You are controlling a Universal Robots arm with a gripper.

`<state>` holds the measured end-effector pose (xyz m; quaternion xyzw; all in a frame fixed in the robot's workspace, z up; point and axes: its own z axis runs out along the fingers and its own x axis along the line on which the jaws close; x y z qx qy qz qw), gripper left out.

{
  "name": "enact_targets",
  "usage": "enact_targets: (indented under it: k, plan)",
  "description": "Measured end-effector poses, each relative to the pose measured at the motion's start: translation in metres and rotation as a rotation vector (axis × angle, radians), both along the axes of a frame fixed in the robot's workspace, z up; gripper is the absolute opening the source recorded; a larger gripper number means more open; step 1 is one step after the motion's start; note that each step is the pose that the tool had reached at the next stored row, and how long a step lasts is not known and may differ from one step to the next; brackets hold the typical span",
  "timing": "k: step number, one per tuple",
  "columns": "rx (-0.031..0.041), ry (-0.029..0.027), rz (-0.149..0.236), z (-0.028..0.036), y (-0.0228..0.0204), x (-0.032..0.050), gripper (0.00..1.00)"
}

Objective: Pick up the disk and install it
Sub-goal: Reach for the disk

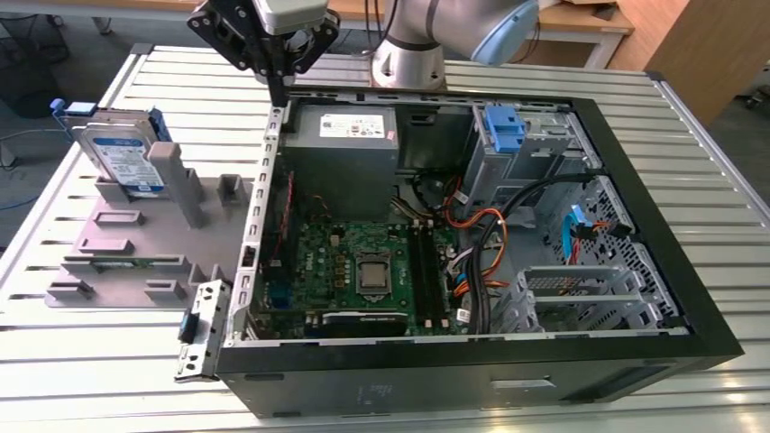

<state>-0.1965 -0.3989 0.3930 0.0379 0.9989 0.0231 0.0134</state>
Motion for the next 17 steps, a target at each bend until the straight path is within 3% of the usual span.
enact_targets:
  k: [17]
  plan:
    - [0.0,0.0,0.0,-0.0001,0.0,-0.0089,0.11]
